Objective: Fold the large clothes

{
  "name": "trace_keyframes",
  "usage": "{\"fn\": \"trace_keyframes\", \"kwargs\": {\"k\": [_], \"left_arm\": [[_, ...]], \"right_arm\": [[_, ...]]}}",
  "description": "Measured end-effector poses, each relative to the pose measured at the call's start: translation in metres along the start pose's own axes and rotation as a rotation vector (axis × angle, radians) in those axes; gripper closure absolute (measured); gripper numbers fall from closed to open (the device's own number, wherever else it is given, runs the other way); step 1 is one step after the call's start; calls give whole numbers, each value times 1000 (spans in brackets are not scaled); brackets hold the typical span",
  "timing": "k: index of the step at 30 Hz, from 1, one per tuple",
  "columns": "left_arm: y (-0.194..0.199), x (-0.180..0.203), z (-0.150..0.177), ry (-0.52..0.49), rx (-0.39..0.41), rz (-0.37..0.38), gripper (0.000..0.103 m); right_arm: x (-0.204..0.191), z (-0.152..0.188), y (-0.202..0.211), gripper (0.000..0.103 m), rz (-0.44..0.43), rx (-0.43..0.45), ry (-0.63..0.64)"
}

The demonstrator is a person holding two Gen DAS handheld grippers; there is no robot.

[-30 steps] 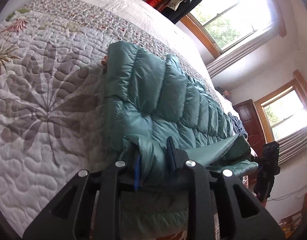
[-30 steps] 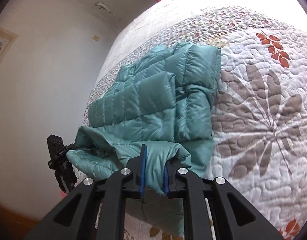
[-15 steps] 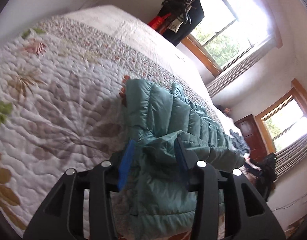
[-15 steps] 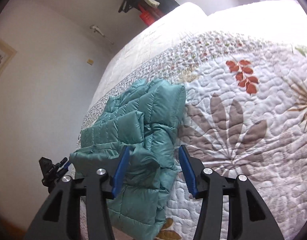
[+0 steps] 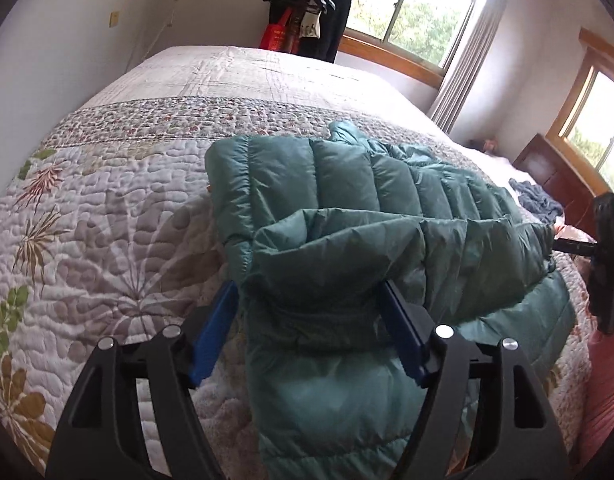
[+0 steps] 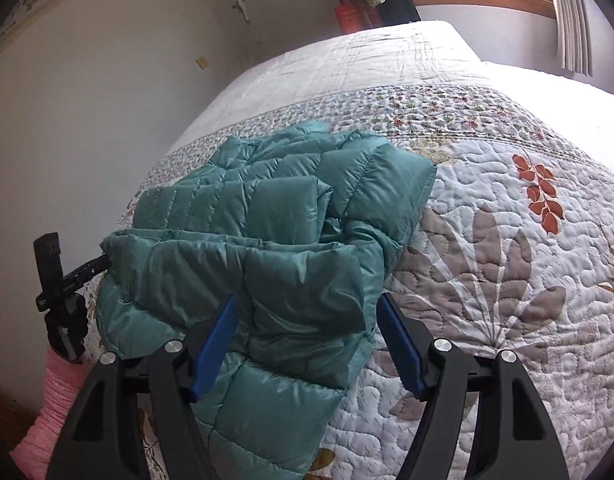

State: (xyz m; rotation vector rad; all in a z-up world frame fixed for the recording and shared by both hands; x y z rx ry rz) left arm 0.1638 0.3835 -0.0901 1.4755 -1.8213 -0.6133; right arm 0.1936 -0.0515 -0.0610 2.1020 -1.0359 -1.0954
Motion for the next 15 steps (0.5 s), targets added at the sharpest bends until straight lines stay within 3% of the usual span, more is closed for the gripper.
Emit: {"fn": "trace_keyframes", "kwargs": {"k": [1, 3, 4, 7, 8, 10, 15], "left_arm": [[-3, 0, 0, -1, -1, -10, 29], [-10, 1, 0, -1, -11, -24, 30], [-11, 1, 0, -1, -12, -33, 34], [-11, 3, 2, -10, -9, -49, 69], [-8, 5, 3, -19, 1, -56, 81], [1, 10, 4, -38, 24, -71, 91], [38, 21, 0, -39, 121, -68, 98]], "right_arm": [[-2, 1, -4, 32, 8, -6, 12], [-3, 3, -12, 48, 30, -13, 28], [-5, 5, -16, 61, 44, -14, 41], [-12, 8, -15, 84, 62, 11, 87], [-15, 9, -11, 87, 69, 23, 100], [-20, 10, 0, 91, 73, 48, 109], [-34, 9, 35, 94, 32, 117, 107]]}}
Point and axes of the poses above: each gripper's, at about its wrist camera, not at the fingertips, and y roughly against the way its jaws point, x to its right, z to its underside, the point moved 7 cm from there along -y, roughly the way its jaws point, and after that the axes turned 2 degrees about -z, right-handed, at the moved point
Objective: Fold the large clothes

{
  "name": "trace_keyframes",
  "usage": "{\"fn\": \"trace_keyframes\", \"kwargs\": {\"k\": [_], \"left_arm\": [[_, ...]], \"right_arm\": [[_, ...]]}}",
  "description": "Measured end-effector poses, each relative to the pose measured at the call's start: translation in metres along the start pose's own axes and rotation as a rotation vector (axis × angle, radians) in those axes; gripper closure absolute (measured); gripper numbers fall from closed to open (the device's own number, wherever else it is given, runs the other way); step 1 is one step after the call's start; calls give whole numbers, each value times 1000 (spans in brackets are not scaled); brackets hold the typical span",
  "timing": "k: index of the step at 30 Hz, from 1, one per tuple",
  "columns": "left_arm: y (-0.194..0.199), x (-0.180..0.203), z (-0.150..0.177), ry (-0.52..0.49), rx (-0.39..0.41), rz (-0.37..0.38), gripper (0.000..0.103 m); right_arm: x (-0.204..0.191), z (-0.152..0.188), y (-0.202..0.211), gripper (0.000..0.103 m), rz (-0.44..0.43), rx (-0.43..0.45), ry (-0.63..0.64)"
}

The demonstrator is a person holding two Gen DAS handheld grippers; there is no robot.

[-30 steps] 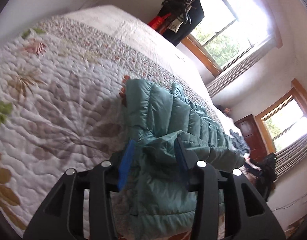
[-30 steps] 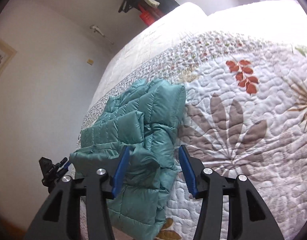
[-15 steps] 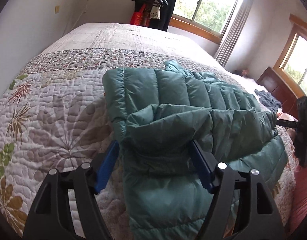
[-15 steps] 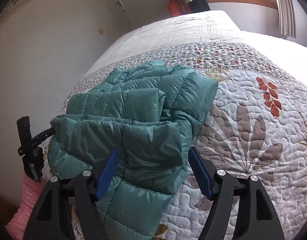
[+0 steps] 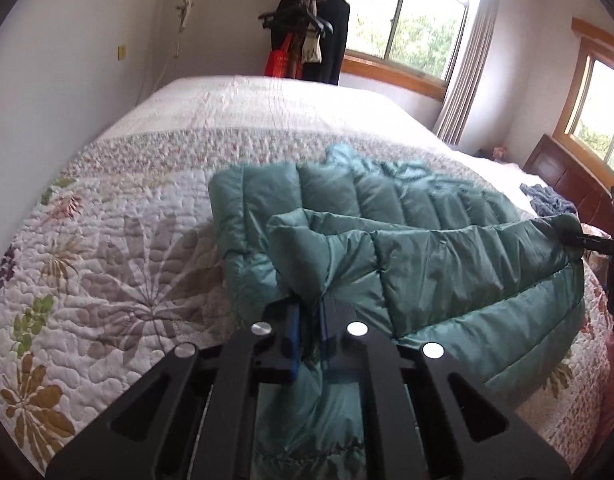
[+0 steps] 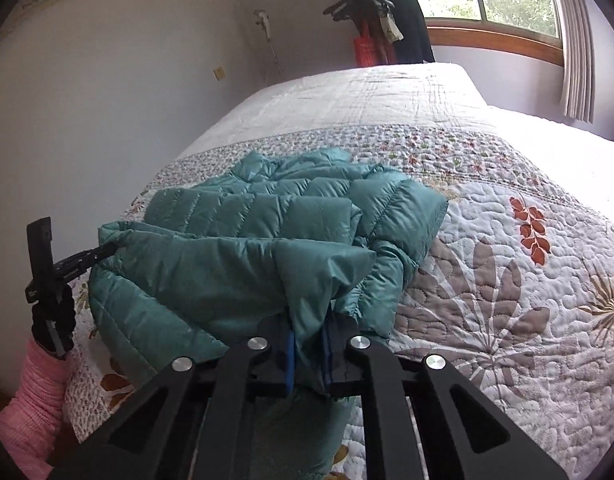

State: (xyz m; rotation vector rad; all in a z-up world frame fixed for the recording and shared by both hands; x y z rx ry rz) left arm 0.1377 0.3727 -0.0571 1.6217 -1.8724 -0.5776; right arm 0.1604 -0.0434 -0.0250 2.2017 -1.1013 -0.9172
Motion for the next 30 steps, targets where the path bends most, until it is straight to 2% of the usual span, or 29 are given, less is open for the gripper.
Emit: {"fn": "trace_keyframes", "kwargs": {"k": [3, 7, 10, 15, 21, 26, 30], "left_arm": [[20, 4, -23, 26, 63, 0, 98], [29, 8, -69, 42, 133, -19, 98], [23, 12, -108, 44, 171, -56, 98], [-10, 13, -161, 57, 180, -95, 98], [-90, 9, -175, 40, 68, -151, 98], [-165, -8, -151, 70, -96, -181, 96], [-200, -22, -127, 85, -180, -197, 89]], "right_arm": [[-6, -19, 19, 94, -1, 38, -8], [-9, -62, 34, 94, 25, 84, -36], [-7, -101, 36, 94, 53, 106, -68], [7, -156, 13, 94, 137, 111, -94], [47, -176, -49, 94, 200, 39, -173], [84, -163, -106, 94, 220, -41, -246], [109, -143, -143, 93, 237, -100, -291]]}}
Point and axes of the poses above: each gripper's, at about its wrist camera, not at the fingertips, and y roughly against the way its jaws point, x to its right, z to its underside, the point moved 7 cm from there along -y, roughly the way its jaws point, and after that the axes turned 2 degrees about -z, right-handed, at the moved point
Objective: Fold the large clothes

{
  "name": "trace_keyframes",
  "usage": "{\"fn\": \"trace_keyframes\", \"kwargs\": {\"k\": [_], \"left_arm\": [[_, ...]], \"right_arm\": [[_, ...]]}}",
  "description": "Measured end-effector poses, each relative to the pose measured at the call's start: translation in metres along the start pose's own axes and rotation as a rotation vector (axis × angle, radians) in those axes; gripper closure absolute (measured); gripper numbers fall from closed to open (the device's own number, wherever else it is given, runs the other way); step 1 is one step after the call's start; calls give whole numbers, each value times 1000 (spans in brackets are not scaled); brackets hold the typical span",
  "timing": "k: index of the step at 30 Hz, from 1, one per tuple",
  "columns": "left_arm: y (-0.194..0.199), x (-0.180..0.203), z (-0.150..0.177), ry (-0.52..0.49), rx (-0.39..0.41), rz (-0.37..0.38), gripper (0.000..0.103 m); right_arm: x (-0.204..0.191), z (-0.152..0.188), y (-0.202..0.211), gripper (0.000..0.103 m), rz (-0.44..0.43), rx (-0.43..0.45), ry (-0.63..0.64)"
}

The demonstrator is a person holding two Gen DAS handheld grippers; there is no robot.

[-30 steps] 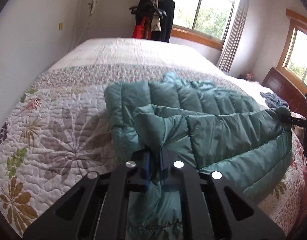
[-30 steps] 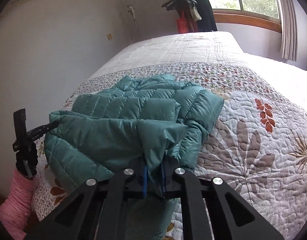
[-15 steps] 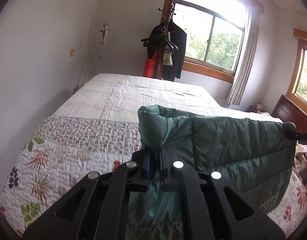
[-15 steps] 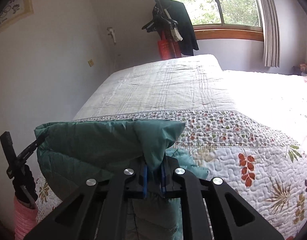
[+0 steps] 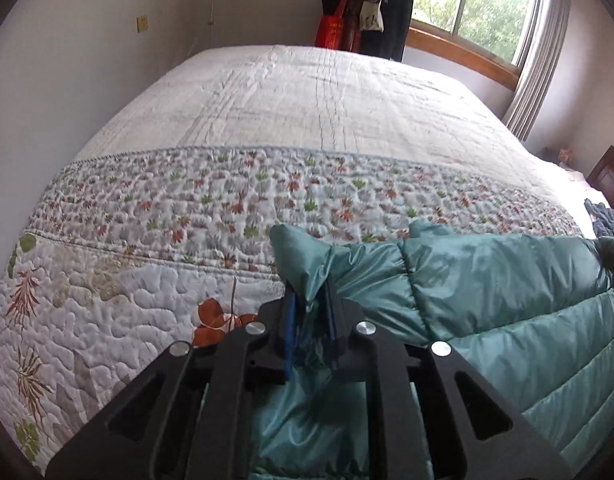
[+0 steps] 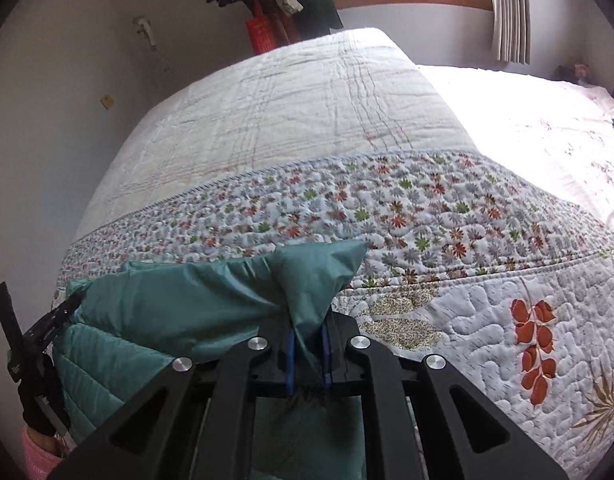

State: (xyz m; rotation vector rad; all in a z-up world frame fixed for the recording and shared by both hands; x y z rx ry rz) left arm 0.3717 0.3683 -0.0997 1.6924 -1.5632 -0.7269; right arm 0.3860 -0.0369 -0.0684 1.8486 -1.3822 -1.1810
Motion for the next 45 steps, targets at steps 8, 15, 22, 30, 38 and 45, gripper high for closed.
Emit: {"fn": "trace_keyframes", "kwargs": {"k": [8, 15, 22, 30, 38, 45], "left_arm": [[-10, -20, 7, 102, -49, 55, 75], [77, -45, 16, 145, 126, 33, 58], [150, -43, 78, 87, 143, 37, 39], [146, -24, 137, 57, 86, 60, 39], [112, -34, 158, 101, 18, 76, 39], [101, -31, 169, 66, 13, 85, 39]], "right_arm": [[13, 18, -36, 85, -7, -53, -42], [7, 29, 43, 71, -68, 58, -7], [4, 108, 102, 61, -193, 30, 57], [15, 180, 98, 61, -222, -48, 37], [15, 192, 87, 93, -245, -70, 16], [21, 205, 59, 94, -214, -111, 13]]}}
Point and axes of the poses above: each gripper's, at about its wrist camera, not at the fingertips, and y roughly against the way its jaws point, x to its right, z to its underside, the point moved 7 cm from there along -y, roughly the way its jaws point, and after that the axes turned 2 degrees about -z, right-handed, at the moved point
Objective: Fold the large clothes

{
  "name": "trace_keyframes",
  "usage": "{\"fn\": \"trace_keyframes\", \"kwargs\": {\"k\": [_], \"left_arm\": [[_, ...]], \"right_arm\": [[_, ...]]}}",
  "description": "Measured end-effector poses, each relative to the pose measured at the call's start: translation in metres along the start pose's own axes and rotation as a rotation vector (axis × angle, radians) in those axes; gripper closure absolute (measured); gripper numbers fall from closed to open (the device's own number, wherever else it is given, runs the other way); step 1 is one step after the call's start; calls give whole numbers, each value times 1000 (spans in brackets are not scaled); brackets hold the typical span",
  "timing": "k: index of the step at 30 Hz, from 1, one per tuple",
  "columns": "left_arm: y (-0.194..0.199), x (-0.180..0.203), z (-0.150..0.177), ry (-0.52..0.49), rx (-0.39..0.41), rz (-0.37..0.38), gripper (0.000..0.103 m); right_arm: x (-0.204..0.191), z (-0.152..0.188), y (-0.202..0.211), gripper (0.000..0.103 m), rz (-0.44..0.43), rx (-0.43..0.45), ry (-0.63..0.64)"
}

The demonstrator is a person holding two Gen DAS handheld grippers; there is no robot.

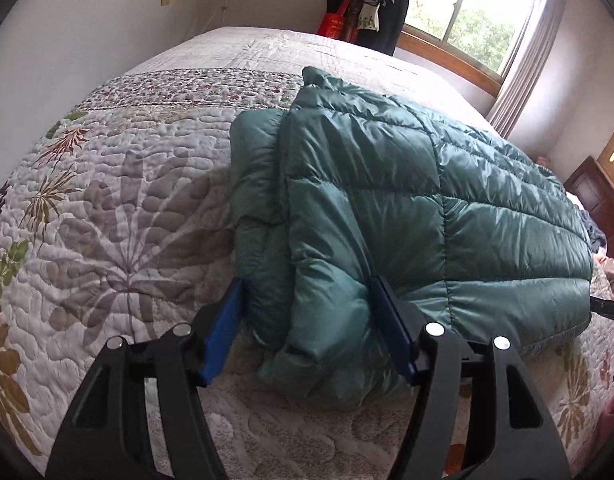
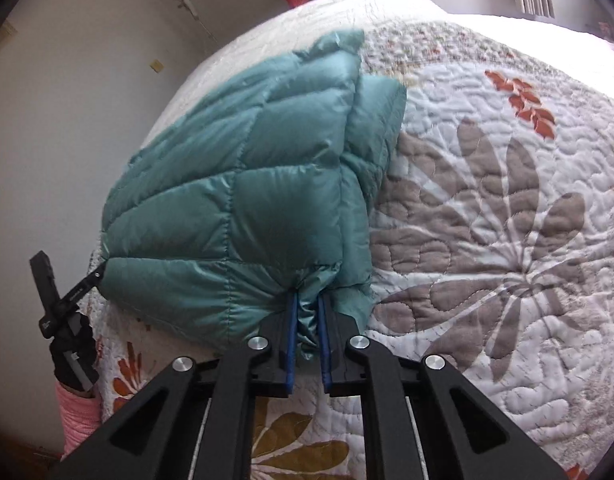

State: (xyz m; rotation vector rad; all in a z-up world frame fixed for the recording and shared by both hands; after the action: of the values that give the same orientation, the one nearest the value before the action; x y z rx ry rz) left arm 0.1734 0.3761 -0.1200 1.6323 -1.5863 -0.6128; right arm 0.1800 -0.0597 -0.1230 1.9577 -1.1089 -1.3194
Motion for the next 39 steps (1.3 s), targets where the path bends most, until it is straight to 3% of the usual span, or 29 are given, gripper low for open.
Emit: {"fn": "trace_keyframes", "kwargs": {"k": [7, 15, 20, 22, 25, 27, 31, 39], "left_arm": [[8, -10, -3, 90, -29, 67, 37], [36, -24, -27, 122, 3, 64, 17], [28, -19, -45, 128, -67, 76, 17], [20, -16, -56, 122, -87, 89, 17], [6, -18, -64, 142, -98, 89, 17], [-5, -19, -61, 168, -113, 116, 17], [-19, -23, -53, 202, -105, 202, 17], [-28, -31, -49, 204, -109, 251, 16]], "right_arm": [[-4, 0, 9, 91, -6, 26, 13], [-10, -13, 51, 78, -64, 101, 3], [-6, -34, 60, 50, -100, 71, -94], [-7, -45, 57, 49, -117, 47, -103], [2, -60, 47, 46, -67, 49, -138], [5, -64, 37, 45, -97, 40, -157], [13, -62, 16, 43, -189, 44, -169], [25, -57, -9, 36, -169, 22, -172]]}}
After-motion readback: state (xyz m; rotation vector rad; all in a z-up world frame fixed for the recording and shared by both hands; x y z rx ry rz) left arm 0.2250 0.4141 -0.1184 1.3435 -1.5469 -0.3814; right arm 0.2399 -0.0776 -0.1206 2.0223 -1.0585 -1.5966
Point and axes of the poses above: each gripper's, at about its wrist camera, not at the fingertips, and y roughly against the way its jaws point, x to its right, z to its underside, the point moved 7 cm from there along -y, roughly the way its jaws point, and after that the axes turned 2 degrees about -z, right-handed, at the moved point
